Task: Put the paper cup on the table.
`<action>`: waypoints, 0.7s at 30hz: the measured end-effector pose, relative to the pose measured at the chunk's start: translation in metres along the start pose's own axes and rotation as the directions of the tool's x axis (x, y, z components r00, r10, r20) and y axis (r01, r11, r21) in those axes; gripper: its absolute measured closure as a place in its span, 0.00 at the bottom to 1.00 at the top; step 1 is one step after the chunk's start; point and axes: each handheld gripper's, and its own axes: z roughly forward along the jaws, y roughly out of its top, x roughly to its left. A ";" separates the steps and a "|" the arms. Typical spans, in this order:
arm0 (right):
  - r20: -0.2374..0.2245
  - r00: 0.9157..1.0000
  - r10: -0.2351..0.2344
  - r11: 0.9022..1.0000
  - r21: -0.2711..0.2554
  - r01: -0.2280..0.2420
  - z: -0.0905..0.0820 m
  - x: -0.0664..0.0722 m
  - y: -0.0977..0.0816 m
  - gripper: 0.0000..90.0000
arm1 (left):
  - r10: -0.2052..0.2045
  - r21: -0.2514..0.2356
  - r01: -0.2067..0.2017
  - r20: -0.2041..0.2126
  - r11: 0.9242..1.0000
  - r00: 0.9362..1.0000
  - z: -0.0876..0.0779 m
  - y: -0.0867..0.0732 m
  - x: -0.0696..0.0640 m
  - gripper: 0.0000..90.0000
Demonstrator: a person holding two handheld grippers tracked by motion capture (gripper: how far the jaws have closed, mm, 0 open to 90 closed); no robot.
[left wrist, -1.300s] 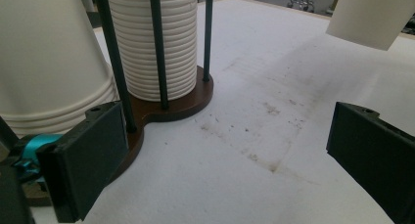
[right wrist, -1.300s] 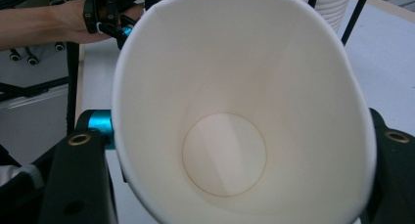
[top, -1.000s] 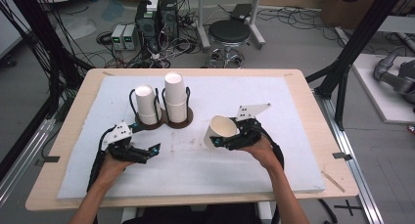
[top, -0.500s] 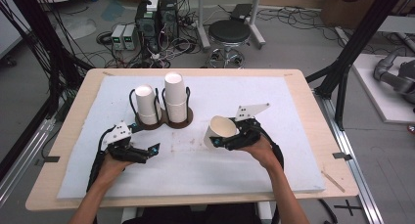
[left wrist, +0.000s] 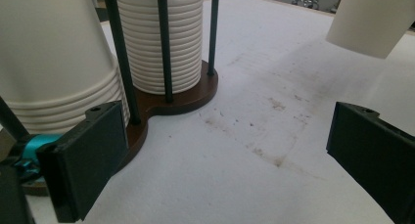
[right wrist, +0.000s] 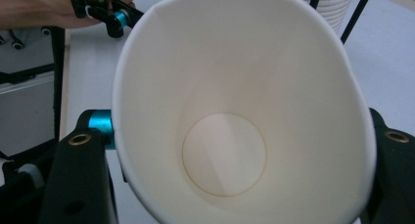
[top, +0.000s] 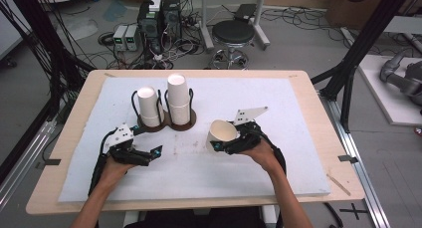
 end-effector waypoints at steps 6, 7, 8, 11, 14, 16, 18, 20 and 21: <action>0.030 0.999 -0.013 0.999 0.038 0.012 0.007 0.002 0.000 0.35 | -0.012 -0.009 0.012 -0.017 1.000 1.000 -0.002 -0.002 0.002 0.02; 0.039 0.999 -0.016 0.999 0.046 0.014 0.009 0.003 0.000 0.35 | -0.011 -0.006 0.011 -0.016 1.000 1.000 -0.002 -0.003 0.002 0.02; 0.043 0.999 -0.018 0.998 0.053 0.016 0.011 0.003 0.000 0.35 | -0.014 -0.004 0.014 -0.019 1.000 1.000 -0.002 -0.004 0.002 0.02; 0.052 0.998 -0.029 0.997 0.077 0.024 0.016 0.003 0.000 0.35 | -0.014 0.002 0.014 -0.018 1.000 1.000 -0.002 -0.006 0.003 0.02; 0.054 0.998 -0.034 0.995 0.094 0.029 0.020 0.004 0.000 0.35 | -0.012 0.001 0.012 -0.018 1.000 1.000 -0.002 -0.008 0.002 0.02; 0.053 0.998 -0.038 0.994 0.102 0.032 0.023 0.004 0.001 0.35 | -0.010 0.004 0.010 -0.023 1.000 1.000 -0.003 -0.009 0.002 0.02; 0.054 0.998 -0.036 0.994 0.109 0.030 0.025 0.004 0.001 0.35 | -0.013 0.002 0.013 -0.023 1.000 1.000 -0.003 -0.010 0.002 0.02; 0.060 0.997 -0.042 0.993 0.115 0.035 0.026 0.003 0.001 0.35 | 0.010 -0.009 -0.010 -0.044 1.000 0.999 -0.004 -0.010 0.001 0.02; 0.062 0.997 -0.044 0.992 0.117 0.036 0.027 0.003 0.000 0.35 | 0.005 -0.014 -0.006 -0.047 1.000 0.999 -0.004 -0.011 0.001 0.02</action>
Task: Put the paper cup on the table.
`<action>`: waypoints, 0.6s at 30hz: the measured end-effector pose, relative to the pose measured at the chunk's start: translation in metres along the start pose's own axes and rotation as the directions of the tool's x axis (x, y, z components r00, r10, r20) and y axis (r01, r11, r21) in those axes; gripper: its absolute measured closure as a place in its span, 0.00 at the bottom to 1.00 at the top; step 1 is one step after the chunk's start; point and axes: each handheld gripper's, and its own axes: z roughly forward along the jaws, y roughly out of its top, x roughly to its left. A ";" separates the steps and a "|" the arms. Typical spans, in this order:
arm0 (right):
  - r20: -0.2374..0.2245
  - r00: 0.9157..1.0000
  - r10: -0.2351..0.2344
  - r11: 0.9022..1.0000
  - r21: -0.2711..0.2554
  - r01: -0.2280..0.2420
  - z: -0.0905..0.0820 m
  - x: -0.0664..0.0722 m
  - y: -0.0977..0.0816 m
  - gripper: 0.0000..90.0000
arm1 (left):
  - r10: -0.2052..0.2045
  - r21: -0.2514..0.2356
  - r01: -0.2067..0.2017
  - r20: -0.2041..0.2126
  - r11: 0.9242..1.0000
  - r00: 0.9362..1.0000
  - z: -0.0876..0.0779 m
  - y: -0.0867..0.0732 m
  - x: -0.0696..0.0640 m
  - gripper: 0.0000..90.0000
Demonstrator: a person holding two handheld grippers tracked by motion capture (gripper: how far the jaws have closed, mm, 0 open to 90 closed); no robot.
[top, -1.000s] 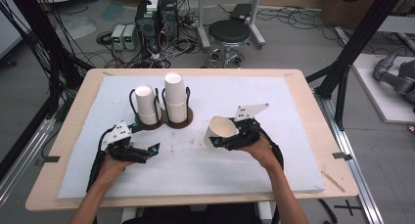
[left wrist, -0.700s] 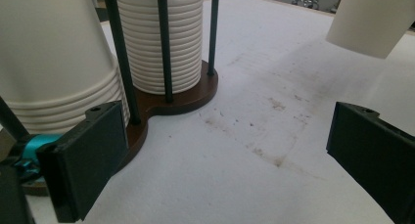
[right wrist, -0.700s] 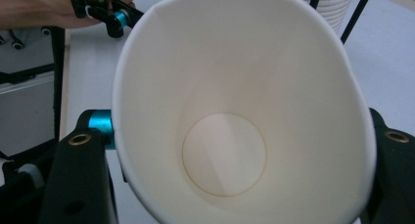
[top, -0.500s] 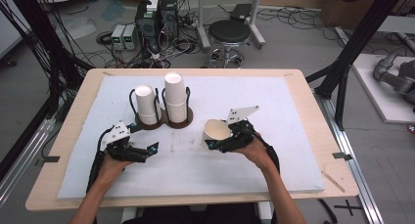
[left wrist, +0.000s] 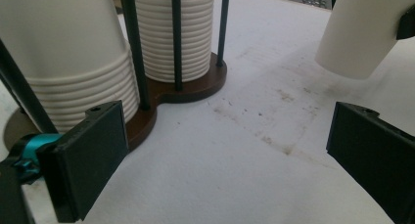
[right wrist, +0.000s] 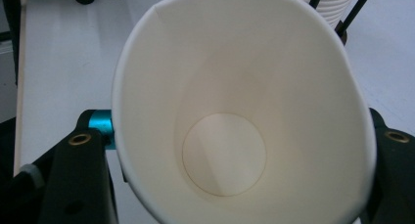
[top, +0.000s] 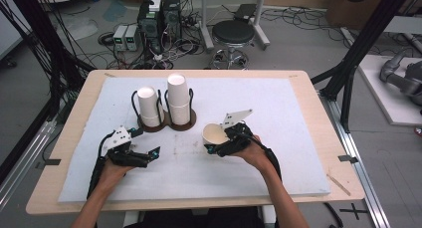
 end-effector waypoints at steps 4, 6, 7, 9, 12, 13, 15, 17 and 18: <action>0.010 1.000 0.002 1.000 0.021 -0.002 0.003 0.000 -0.001 0.35 | -0.017 -0.009 0.017 -0.001 1.000 1.000 -0.001 -0.001 0.002 0.02; 0.015 1.000 -0.002 1.000 0.024 0.002 0.005 0.000 -0.001 0.35 | -0.021 -0.013 0.021 -0.003 1.000 1.000 -0.001 -0.001 0.002 0.02; 0.013 1.000 0.002 1.000 0.029 -0.002 0.006 0.001 -0.001 0.35 | -0.020 -0.012 0.020 -0.005 1.000 1.000 -0.001 -0.001 0.002 0.02; 0.024 1.000 -0.001 0.999 0.038 0.000 0.008 0.001 -0.001 0.35 | -0.015 -0.009 0.015 -0.003 1.000 1.000 -0.001 -0.001 0.001 0.02; 0.027 1.000 0.002 0.999 0.044 -0.003 0.011 0.001 -0.002 0.35 | -0.014 -0.011 0.014 -0.005 1.000 1.000 -0.001 -0.001 0.001 0.02; 0.029 1.000 -0.002 0.999 0.044 0.001 0.012 0.001 -0.002 0.35 | -0.013 -0.013 0.013 -0.005 1.000 1.000 -0.001 -0.001 0.001 0.02; 0.034 0.999 -0.001 0.999 0.051 -0.001 0.013 0.001 -0.002 0.35 | -0.013 -0.015 0.013 -0.007 1.000 1.000 -0.001 -0.001 0.000 0.02; 0.034 0.999 -0.001 0.998 0.055 0.000 0.014 0.001 -0.002 0.35 | -0.012 -0.014 0.012 -0.007 1.000 1.000 -0.001 -0.001 0.000 0.02; 0.033 0.999 0.000 0.998 0.057 -0.001 0.015 0.001 -0.003 0.35 | -0.013 -0.014 0.013 -0.009 1.000 1.000 -0.001 -0.001 0.000 0.02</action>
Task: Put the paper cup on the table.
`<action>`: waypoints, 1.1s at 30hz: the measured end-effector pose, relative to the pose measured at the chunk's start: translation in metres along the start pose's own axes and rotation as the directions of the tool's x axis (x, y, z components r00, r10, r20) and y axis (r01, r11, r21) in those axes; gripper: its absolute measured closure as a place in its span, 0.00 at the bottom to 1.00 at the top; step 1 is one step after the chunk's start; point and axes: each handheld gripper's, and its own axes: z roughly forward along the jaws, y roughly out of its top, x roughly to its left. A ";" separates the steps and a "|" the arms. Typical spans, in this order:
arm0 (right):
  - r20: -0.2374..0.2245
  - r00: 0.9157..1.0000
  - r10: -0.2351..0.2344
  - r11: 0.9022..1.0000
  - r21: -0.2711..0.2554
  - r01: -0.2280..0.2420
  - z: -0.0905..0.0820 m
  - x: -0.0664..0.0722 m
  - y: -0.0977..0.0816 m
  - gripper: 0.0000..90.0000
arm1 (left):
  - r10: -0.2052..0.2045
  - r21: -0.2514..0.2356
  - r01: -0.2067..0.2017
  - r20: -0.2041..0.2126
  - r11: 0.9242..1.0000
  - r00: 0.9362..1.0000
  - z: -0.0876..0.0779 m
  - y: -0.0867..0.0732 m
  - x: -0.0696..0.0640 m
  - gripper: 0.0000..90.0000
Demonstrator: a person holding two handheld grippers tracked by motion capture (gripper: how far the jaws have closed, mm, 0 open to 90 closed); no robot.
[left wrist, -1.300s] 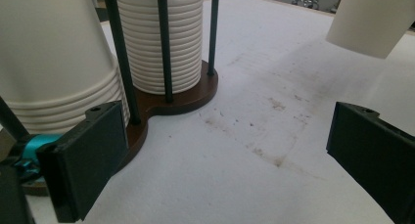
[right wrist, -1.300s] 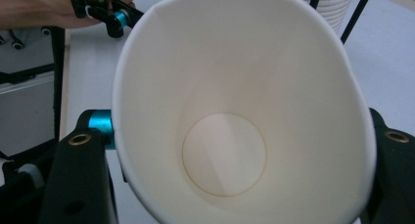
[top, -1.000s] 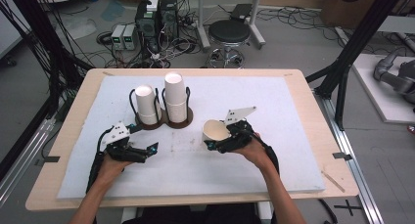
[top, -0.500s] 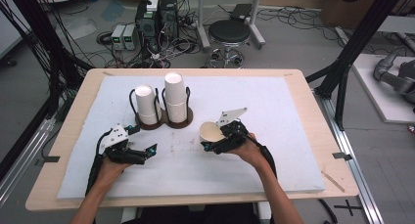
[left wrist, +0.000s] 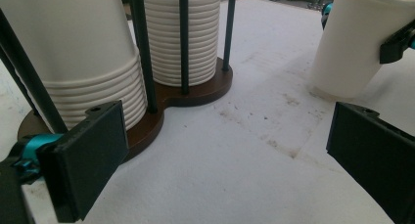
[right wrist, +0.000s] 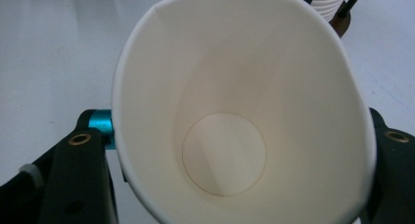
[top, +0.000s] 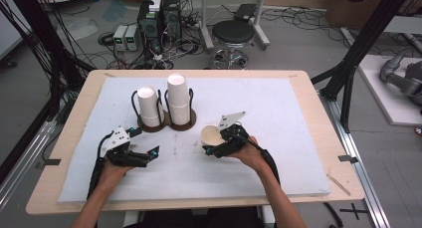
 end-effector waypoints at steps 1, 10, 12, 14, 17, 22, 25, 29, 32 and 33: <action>-0.001 1.000 -0.001 1.000 0.002 0.001 0.001 0.000 0.000 0.35 | 0.000 0.000 0.000 -0.002 1.000 1.000 0.000 0.000 0.000 0.02; 0.010 1.000 -0.009 1.000 0.024 0.009 0.007 0.002 -0.001 0.35 | 0.001 0.001 -0.001 -0.003 1.000 1.000 0.000 0.000 0.000 0.02; 0.008 1.000 -0.008 1.000 0.023 0.008 0.008 0.002 -0.001 0.35 | 0.003 0.001 -0.003 -0.003 1.000 1.000 0.000 0.000 0.000 0.02; 0.006 1.000 -0.007 1.000 0.024 0.007 0.007 0.001 -0.002 0.35 | 0.007 0.002 -0.007 -0.002 1.000 1.000 0.000 0.000 0.000 0.02; 0.007 1.000 -0.008 1.000 0.021 0.007 0.008 0.001 -0.002 0.32 | 0.007 0.002 -0.007 -0.002 1.000 1.000 0.000 0.000 0.000 0.02; -0.005 1.000 0.002 1.000 0.025 -0.002 0.010 0.001 -0.003 0.26 | 0.003 0.002 -0.003 -0.002 1.000 1.000 0.000 0.000 0.000 0.02; -0.019 1.000 0.013 0.999 0.042 -0.013 0.013 -0.001 -0.004 0.20 | 0.005 0.002 -0.005 -0.001 1.000 1.000 0.000 0.000 0.000 0.02; -0.025 0.999 0.020 0.999 0.047 -0.019 0.016 -0.001 -0.007 0.19 | 0.007 0.003 -0.007 0.001 1.000 1.000 0.000 0.000 0.000 0.02; -0.032 0.999 0.021 0.999 0.041 -0.020 0.016 -0.001 -0.008 0.19 | 0.002 0.002 -0.002 0.000 1.000 1.000 0.000 0.000 0.000 0.02; -0.031 0.999 0.023 0.999 0.046 -0.021 0.016 -0.001 -0.009 0.19 | 0.003 0.002 -0.003 0.000 1.000 1.000 0.000 0.000 0.000 0.02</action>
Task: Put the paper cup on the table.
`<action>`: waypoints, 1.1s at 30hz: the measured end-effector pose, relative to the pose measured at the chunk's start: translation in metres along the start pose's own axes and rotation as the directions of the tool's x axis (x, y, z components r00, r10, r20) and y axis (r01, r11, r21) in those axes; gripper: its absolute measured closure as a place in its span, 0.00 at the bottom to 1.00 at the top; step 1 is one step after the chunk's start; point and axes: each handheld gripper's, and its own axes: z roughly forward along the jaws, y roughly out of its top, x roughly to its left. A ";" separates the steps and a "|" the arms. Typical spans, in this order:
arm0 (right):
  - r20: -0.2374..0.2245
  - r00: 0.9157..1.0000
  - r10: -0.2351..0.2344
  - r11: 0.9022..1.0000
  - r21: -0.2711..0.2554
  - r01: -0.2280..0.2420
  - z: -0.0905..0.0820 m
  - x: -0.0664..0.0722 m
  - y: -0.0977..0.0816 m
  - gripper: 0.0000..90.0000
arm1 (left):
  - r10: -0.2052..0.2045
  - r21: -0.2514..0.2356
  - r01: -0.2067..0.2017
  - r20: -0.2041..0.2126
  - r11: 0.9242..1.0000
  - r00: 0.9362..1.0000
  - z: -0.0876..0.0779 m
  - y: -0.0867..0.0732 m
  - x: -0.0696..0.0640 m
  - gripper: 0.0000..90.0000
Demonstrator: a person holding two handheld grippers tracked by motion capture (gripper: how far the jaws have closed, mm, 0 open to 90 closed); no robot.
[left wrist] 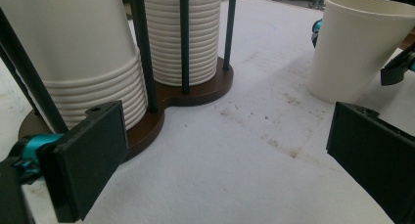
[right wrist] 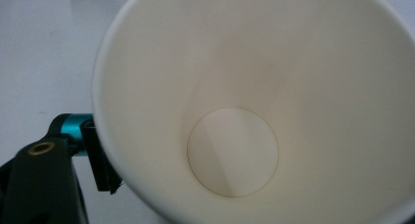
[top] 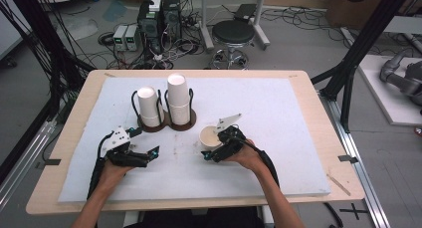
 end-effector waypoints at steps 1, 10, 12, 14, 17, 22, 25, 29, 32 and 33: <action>0.002 1.000 -0.001 1.000 0.004 0.001 0.001 0.000 -0.001 0.19 | 0.003 0.002 -0.003 0.001 1.000 1.000 0.000 0.000 0.000 0.02; 0.007 1.000 -0.005 1.000 0.022 0.005 0.002 0.000 -0.003 0.19 | 0.003 0.001 -0.003 0.001 1.000 1.000 0.000 0.000 0.000 0.02; 0.002 1.000 -0.008 1.000 0.024 0.008 0.002 -0.001 -0.004 0.19 | 0.005 0.001 -0.005 0.000 1.000 1.000 0.000 0.000 0.000 0.02; 0.005 1.000 -0.005 1.000 0.027 0.005 0.000 -0.001 -0.006 0.19 | 0.005 0.001 -0.005 0.000 1.000 1.000 0.000 0.000 0.000 0.02; 0.008 1.000 -0.003 1.000 0.023 0.003 -0.004 -0.001 -0.010 0.19 | 0.004 0.000 -0.004 0.001 1.000 1.000 0.000 0.000 0.000 0.02; 0.016 1.000 0.014 1.000 0.022 -0.015 -0.015 -0.005 -0.020 0.19 | 0.001 -0.001 -0.001 0.001 1.000 1.000 0.000 0.000 0.000 0.02; 0.026 1.000 0.015 0.999 0.038 -0.016 -0.020 -0.006 -0.027 0.19 | 0.002 0.000 -0.002 0.001 1.000 1.000 0.000 0.000 0.000 0.02; 0.047 0.998 0.042 0.998 0.044 -0.044 -0.031 -0.009 -0.041 0.19 | 0.005 0.001 -0.005 0.001 1.000 1.000 0.000 0.000 0.000 0.02; 0.072 0.996 0.052 0.998 0.017 -0.054 -0.041 -0.012 -0.051 0.19 | 0.006 0.002 -0.006 -0.002 1.000 1.000 0.000 0.000 0.000 0.02; 0.090 0.994 0.054 0.998 0.007 -0.055 -0.044 -0.013 -0.055 0.19 | 0.005 0.002 -0.005 -0.003 1.000 1.000 0.000 0.000 0.000 0.02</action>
